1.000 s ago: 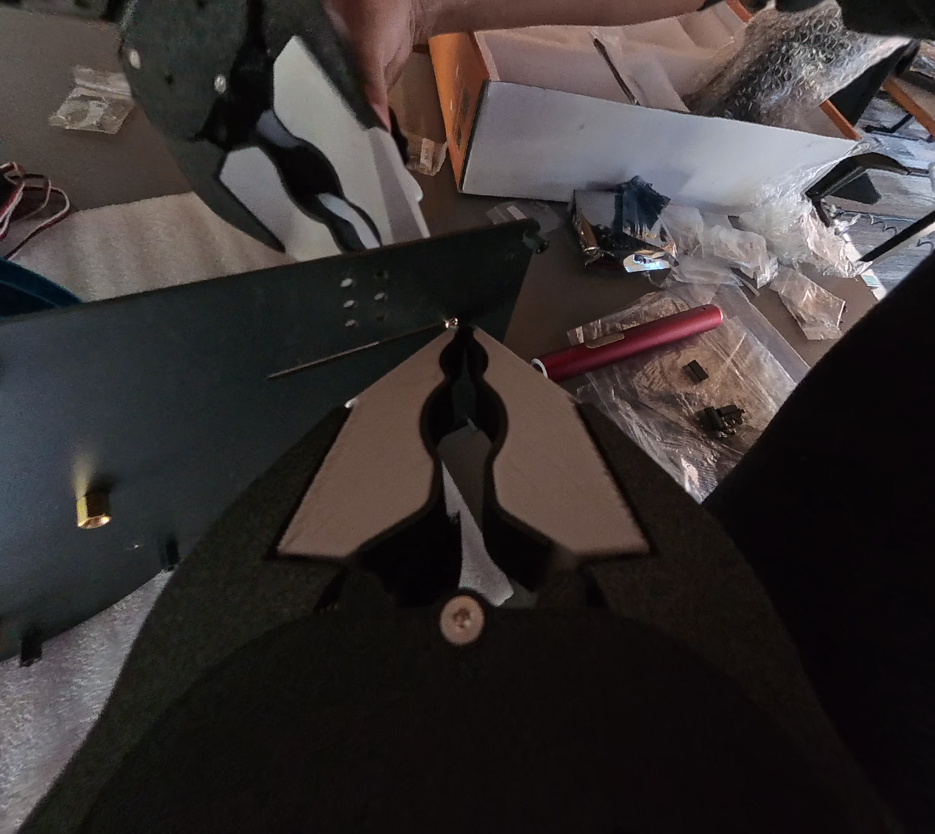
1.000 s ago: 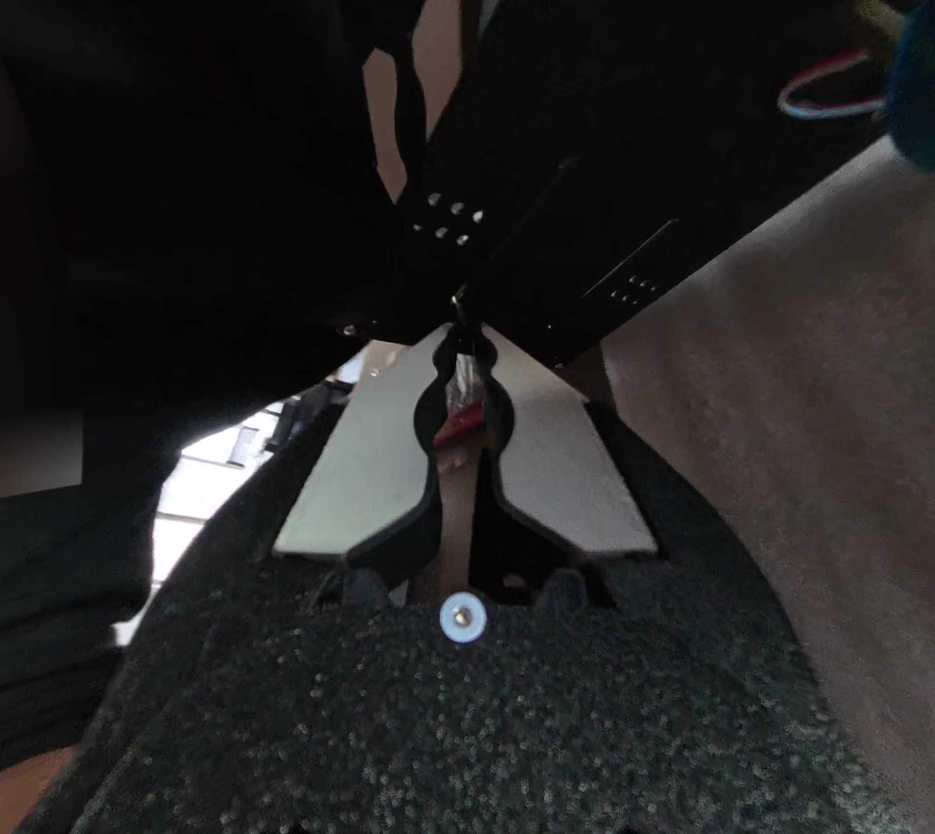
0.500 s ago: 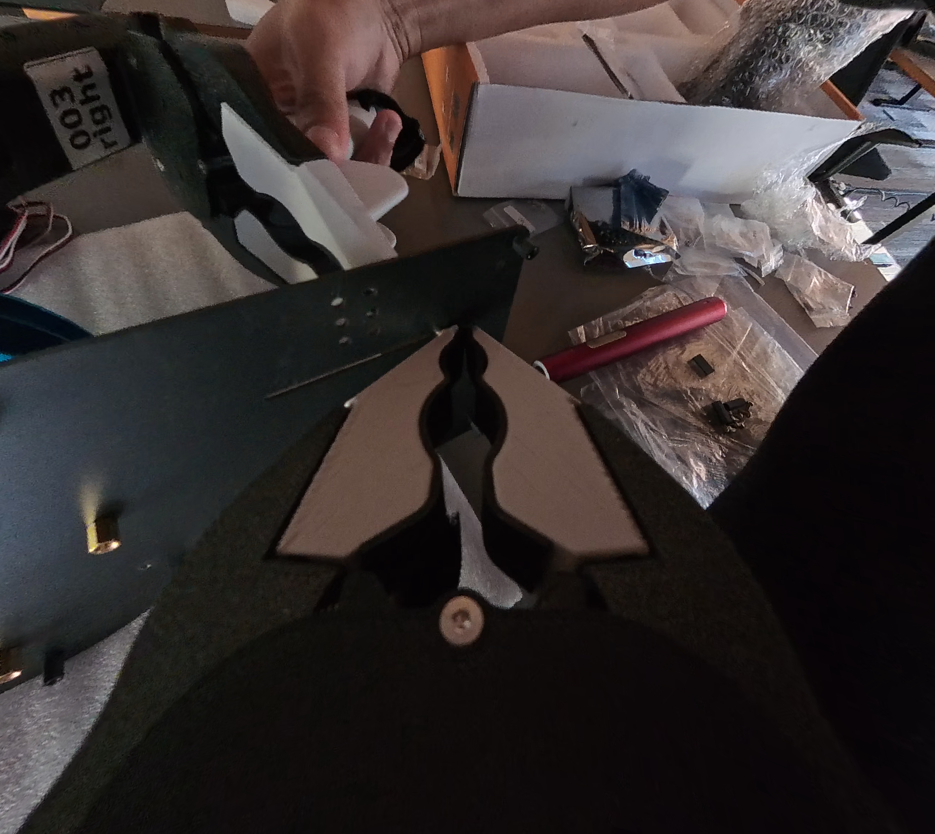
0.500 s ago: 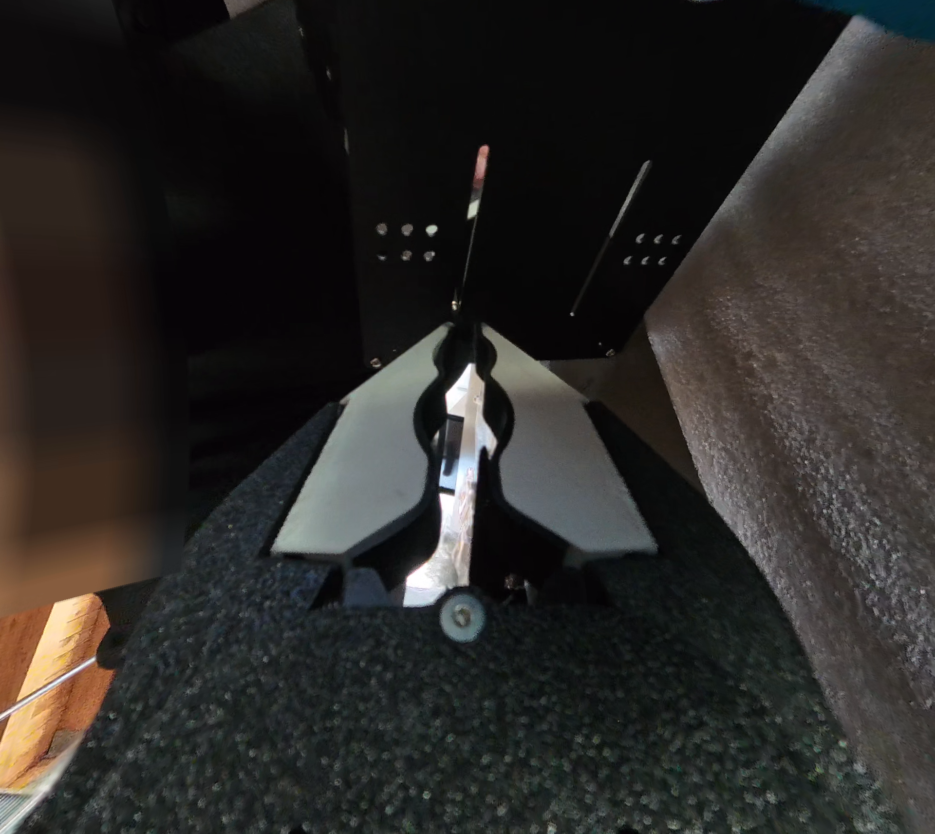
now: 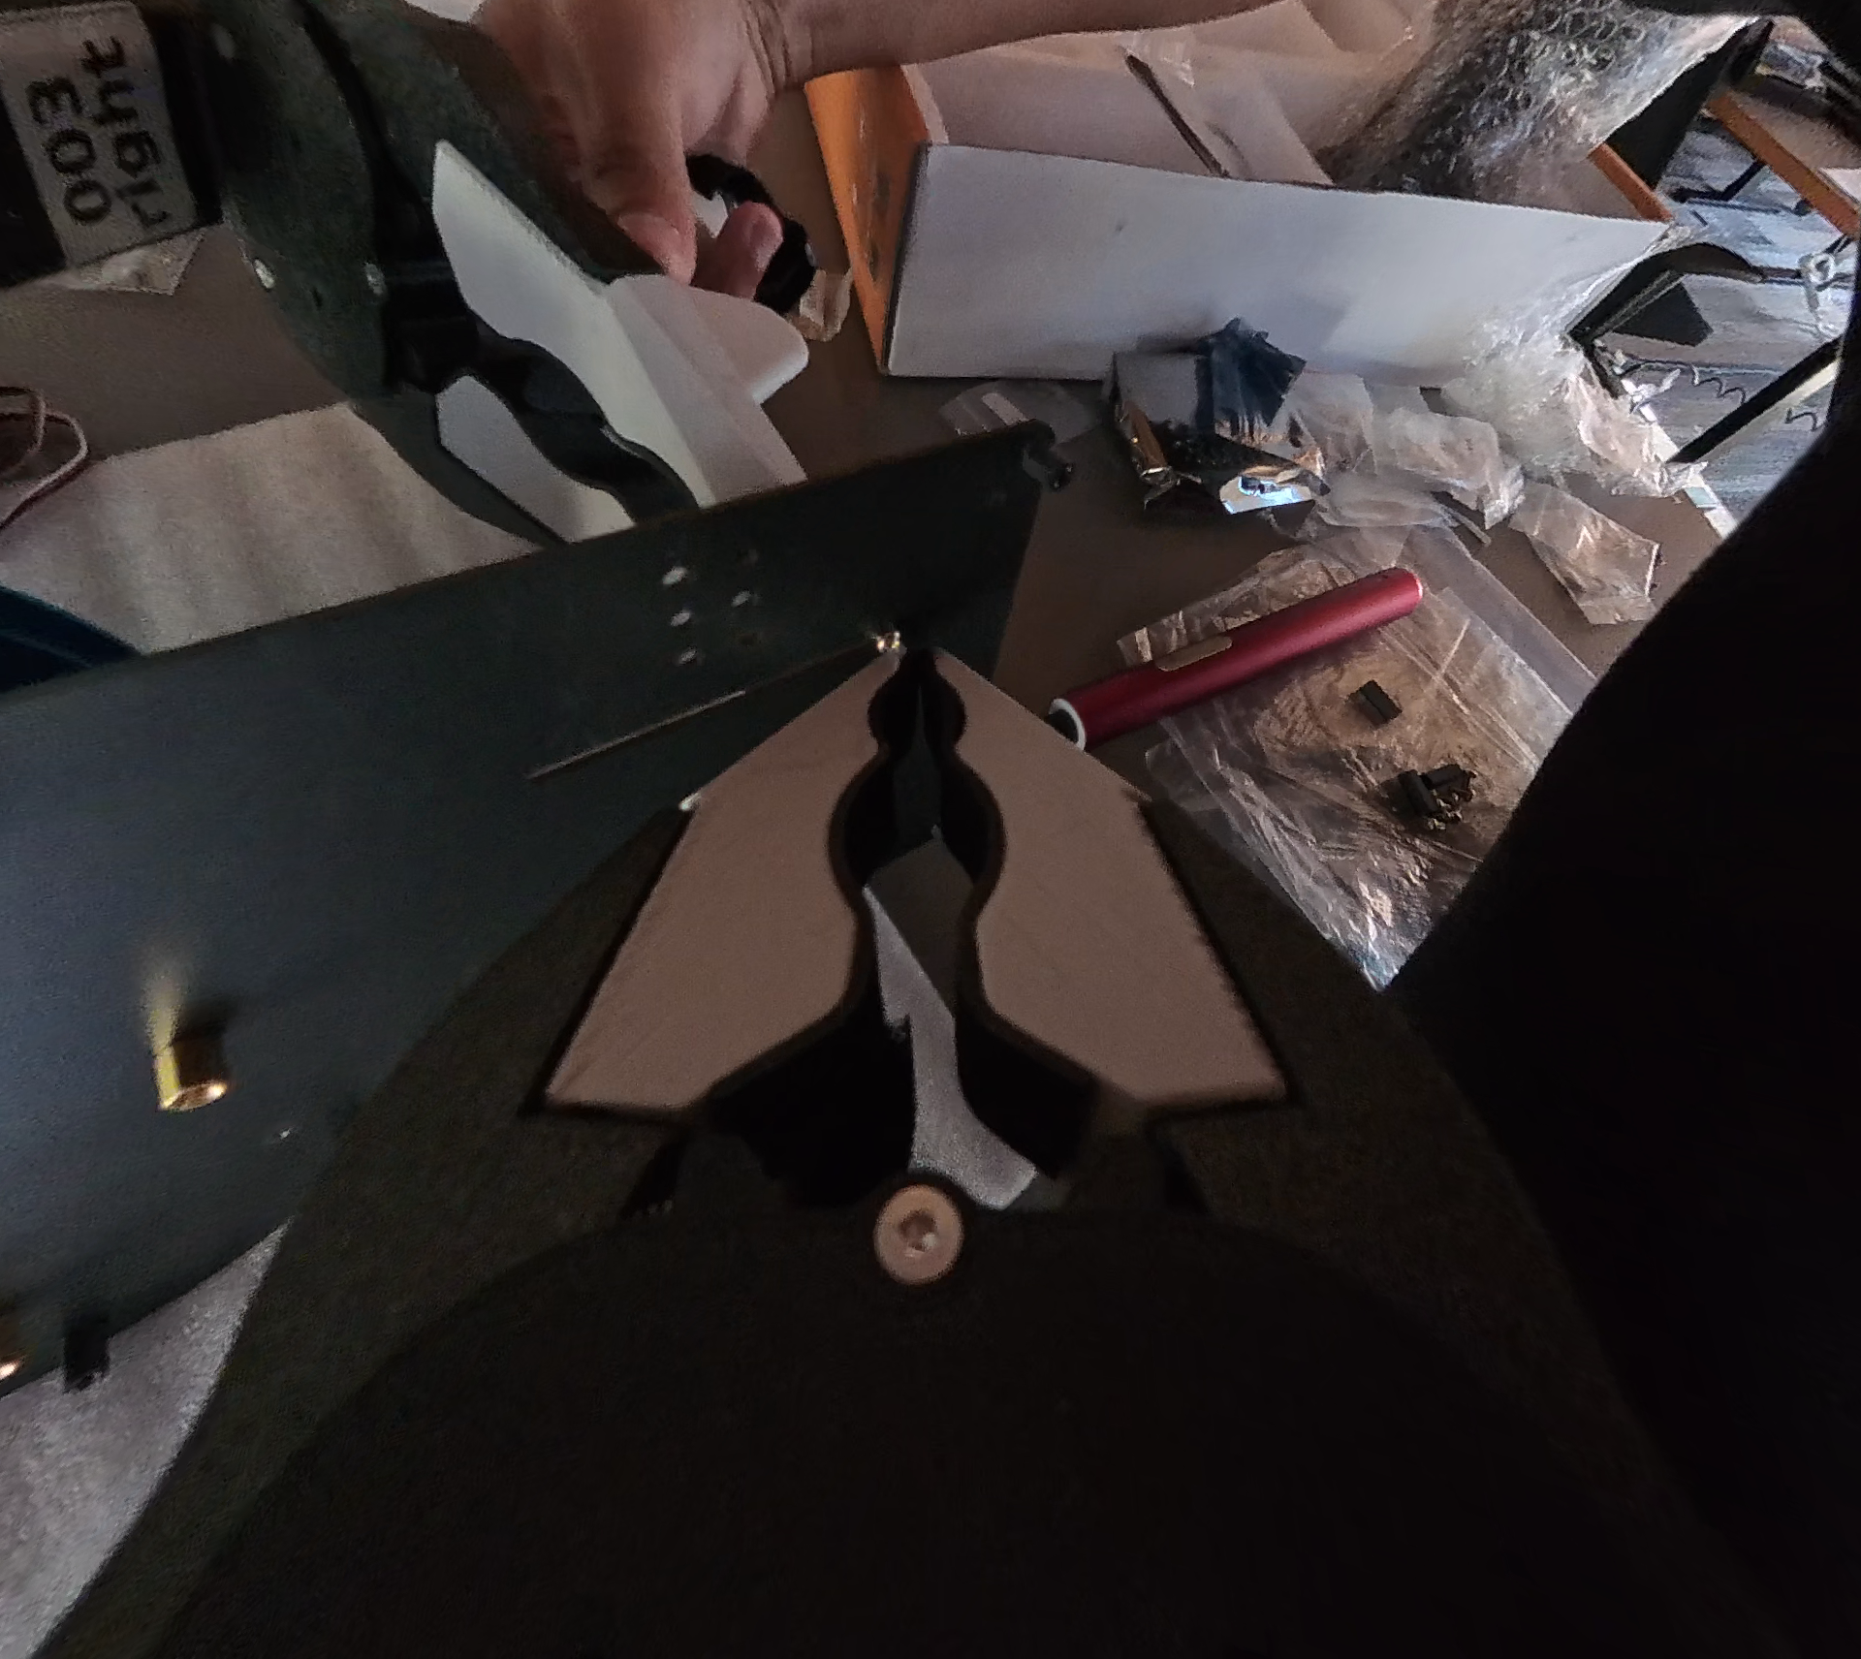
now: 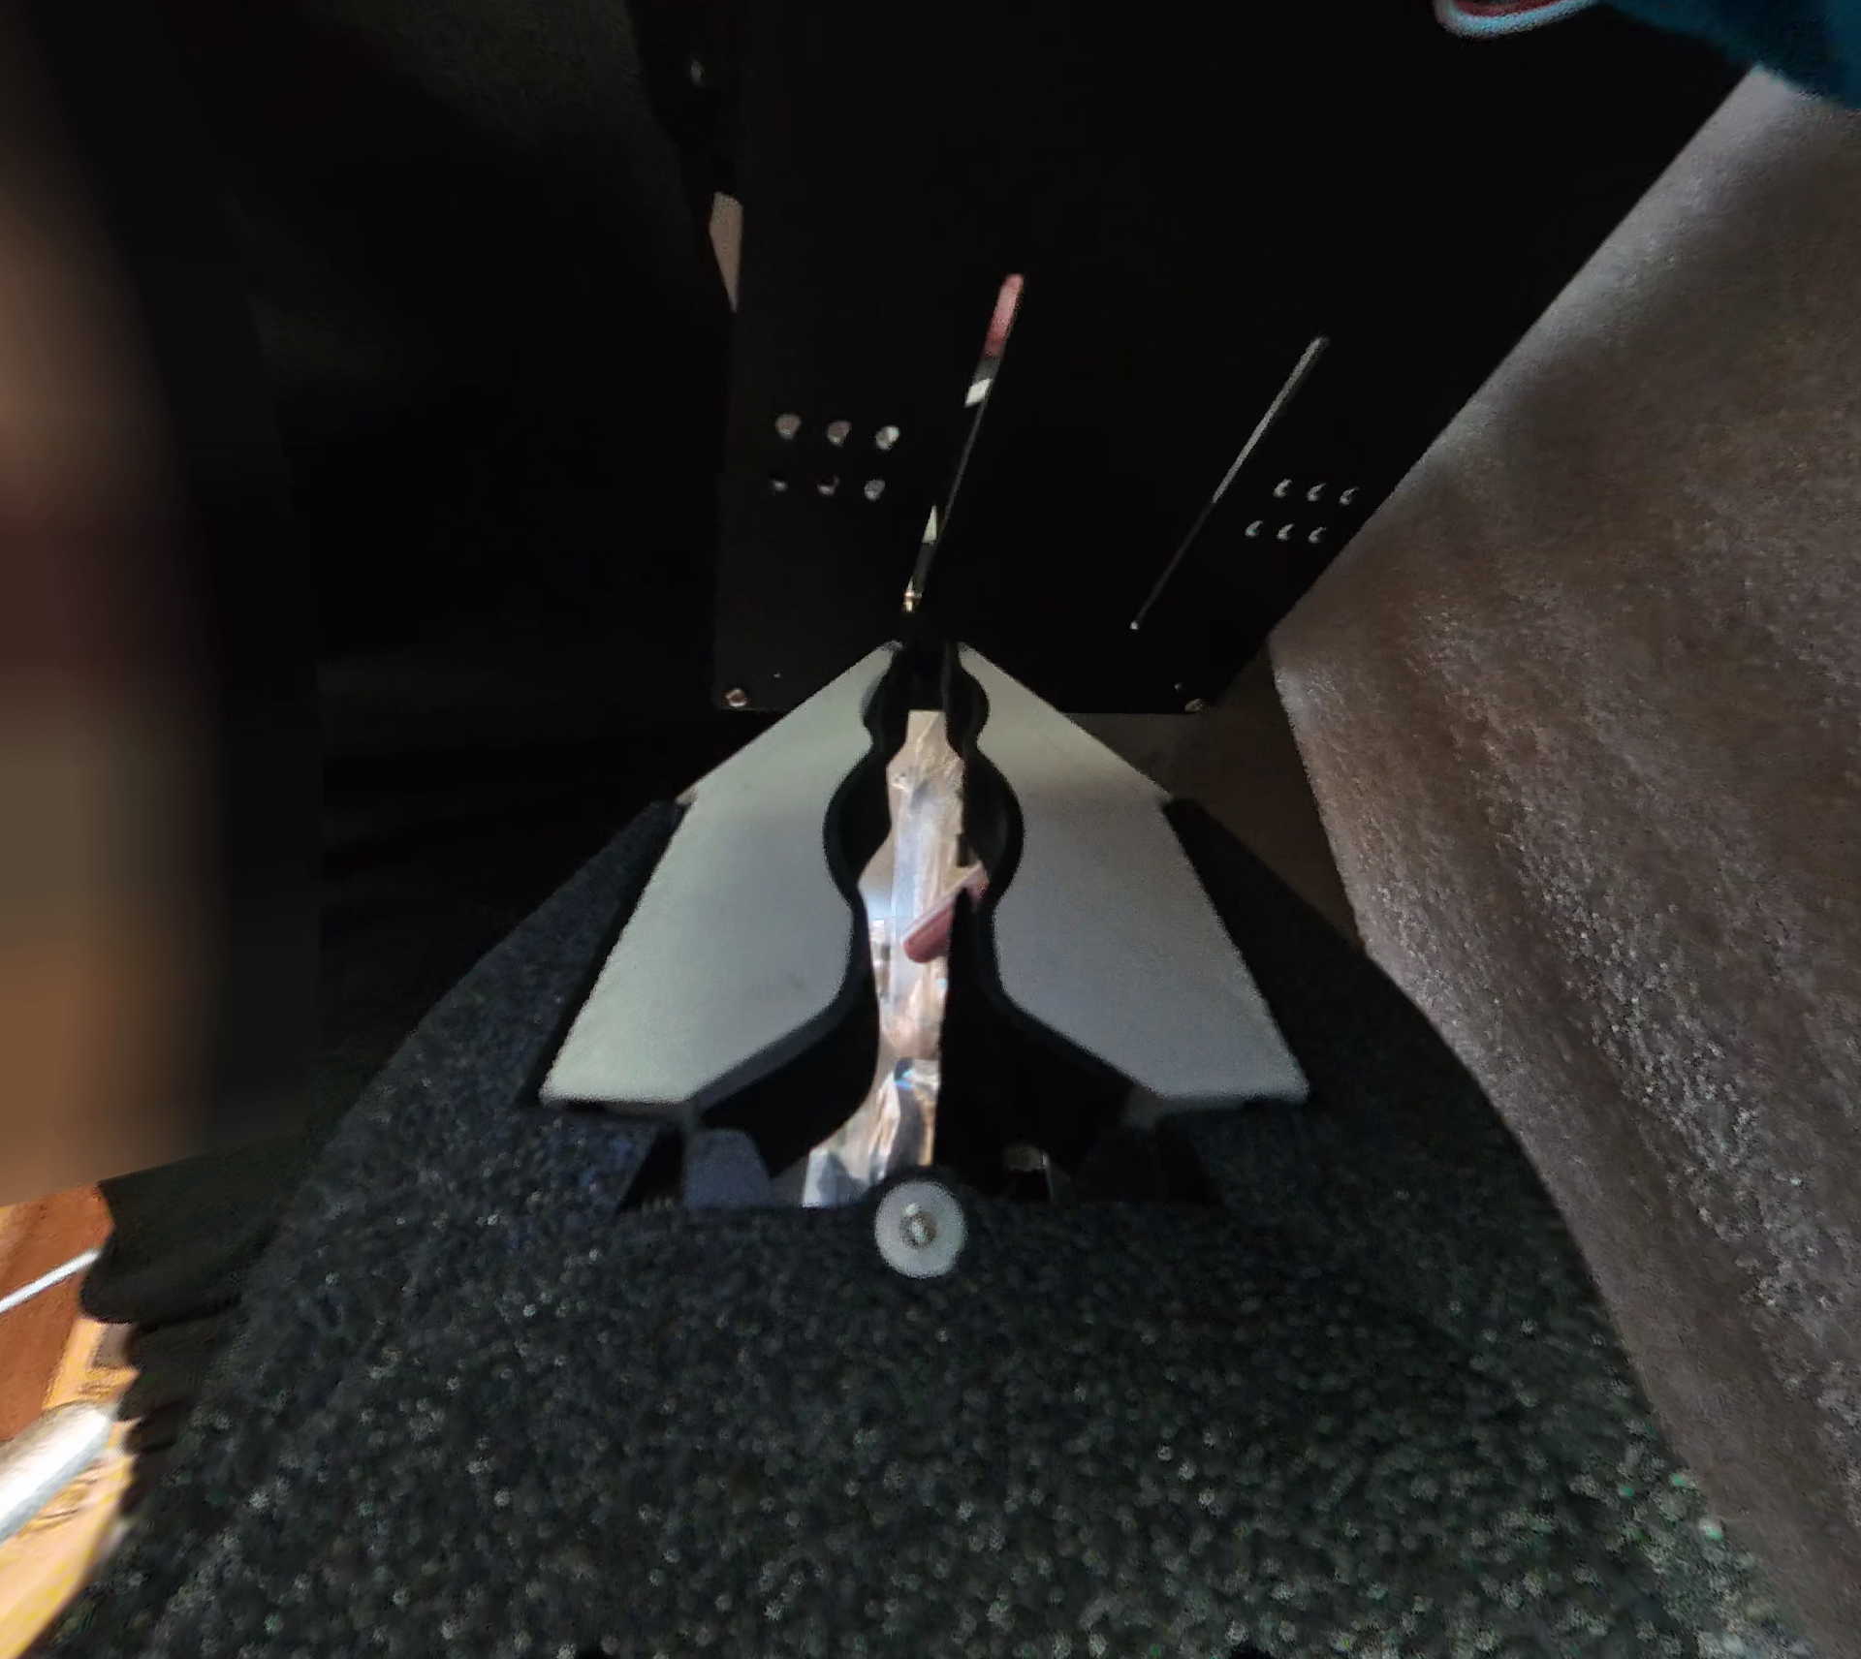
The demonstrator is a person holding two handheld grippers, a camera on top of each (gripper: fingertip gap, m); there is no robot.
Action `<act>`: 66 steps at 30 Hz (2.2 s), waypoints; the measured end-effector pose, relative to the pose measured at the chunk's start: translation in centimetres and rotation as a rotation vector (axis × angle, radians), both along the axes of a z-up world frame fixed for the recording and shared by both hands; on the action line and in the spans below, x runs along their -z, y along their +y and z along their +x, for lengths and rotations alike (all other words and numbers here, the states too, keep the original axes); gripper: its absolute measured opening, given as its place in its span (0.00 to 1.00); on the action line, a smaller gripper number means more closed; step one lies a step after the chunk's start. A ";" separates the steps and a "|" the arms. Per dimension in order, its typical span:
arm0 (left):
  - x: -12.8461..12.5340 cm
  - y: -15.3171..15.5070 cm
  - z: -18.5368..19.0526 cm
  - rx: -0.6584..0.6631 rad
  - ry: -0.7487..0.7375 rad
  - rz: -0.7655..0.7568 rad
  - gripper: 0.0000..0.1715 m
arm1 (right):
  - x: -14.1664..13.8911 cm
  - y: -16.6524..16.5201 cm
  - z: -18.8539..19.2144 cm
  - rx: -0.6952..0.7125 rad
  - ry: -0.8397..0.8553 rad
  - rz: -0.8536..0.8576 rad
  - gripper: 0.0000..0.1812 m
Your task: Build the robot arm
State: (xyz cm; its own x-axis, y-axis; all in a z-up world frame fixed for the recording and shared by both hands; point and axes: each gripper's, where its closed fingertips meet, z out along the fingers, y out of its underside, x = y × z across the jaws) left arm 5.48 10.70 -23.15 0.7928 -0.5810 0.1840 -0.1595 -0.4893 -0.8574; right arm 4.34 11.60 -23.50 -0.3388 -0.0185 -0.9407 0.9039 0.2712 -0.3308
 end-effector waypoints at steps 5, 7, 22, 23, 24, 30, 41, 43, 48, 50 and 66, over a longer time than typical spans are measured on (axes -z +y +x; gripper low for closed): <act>-0.2 0.0 -0.8 -0.024 0.000 0.004 0.00 | 0.3 -0.2 0.4 -0.014 0.142 0.040 0.03; -0.4 0.3 -1.0 -0.037 -0.019 0.004 0.00 | 0.3 -0.2 0.3 -0.010 0.160 0.049 0.02; -0.4 0.2 -1.0 -0.059 -0.053 -0.020 0.00 | 0.0 -0.2 -0.3 0.017 0.253 0.050 0.02; -0.4 0.1 -0.9 -0.059 -0.062 -0.024 0.00 | 0.0 -0.2 -0.3 0.021 0.294 0.054 0.03; -0.4 0.1 -0.8 -0.055 -0.070 -0.030 0.00 | -0.1 -0.2 -0.3 0.024 0.329 0.054 0.02; -0.5 0.1 -0.5 -0.056 -0.092 -0.025 0.00 | 0.1 -0.4 -0.2 0.031 0.580 0.052 0.02; -0.9 -1.3 1.7 0.074 -0.108 -0.011 0.00 | 0.3 -0.4 0.0 0.027 0.526 0.042 0.02; -0.5 -0.9 1.7 0.064 -0.087 -0.014 0.00 | 0.4 -0.4 -0.1 0.026 0.517 0.047 0.02; -0.5 0.0 0.5 0.019 -0.103 -0.020 0.00 | 0.3 -0.2 -0.1 0.031 0.506 0.044 0.02; -0.5 0.1 0.4 0.031 -0.097 -0.018 0.00 | 0.3 0.0 -0.3 0.039 0.504 0.045 0.02; -0.3 -1.2 0.3 0.216 -0.095 -0.023 0.00 | -0.1 0.3 -0.4 0.033 0.539 0.035 0.02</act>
State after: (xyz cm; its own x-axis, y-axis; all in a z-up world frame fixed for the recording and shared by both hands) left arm 5.81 9.53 -22.88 0.6287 -0.7303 0.2671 -0.1817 -0.4719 -0.8627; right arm 3.93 11.90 -23.44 -0.7733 0.0287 -0.6333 0.6169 0.2646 -0.7412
